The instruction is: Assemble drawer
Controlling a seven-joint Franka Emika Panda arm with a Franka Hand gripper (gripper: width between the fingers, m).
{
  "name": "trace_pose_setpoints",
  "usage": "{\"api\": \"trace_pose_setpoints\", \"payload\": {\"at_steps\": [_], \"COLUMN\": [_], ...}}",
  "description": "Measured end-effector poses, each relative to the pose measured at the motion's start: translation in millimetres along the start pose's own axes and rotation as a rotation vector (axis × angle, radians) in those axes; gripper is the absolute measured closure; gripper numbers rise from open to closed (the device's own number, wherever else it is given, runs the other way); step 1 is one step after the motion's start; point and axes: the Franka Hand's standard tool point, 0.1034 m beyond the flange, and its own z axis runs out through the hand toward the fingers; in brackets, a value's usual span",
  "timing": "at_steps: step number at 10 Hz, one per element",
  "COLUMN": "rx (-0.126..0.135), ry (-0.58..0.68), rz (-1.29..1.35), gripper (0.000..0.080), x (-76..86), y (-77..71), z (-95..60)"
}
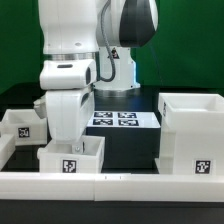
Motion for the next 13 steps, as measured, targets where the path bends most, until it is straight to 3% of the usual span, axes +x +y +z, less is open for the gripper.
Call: {"api": "trace_pose_setpoints", "payload": {"at_steps": [3, 7, 10, 13], "rx": [0.013, 0.029, 0.074, 0.071], "ry": [-0.01, -0.013, -0.04, -0.031], "rz": [-0.047, -0.044, 0.018, 0.023], "gripper": [0.0765, 0.0765, 0.0765, 0.0765], "x": [43.9, 46.1, 69.2, 81.1], "y": [6.3, 4.2, 9.7, 8.5], "z": [0.3, 2.3, -3.2, -2.8]}}
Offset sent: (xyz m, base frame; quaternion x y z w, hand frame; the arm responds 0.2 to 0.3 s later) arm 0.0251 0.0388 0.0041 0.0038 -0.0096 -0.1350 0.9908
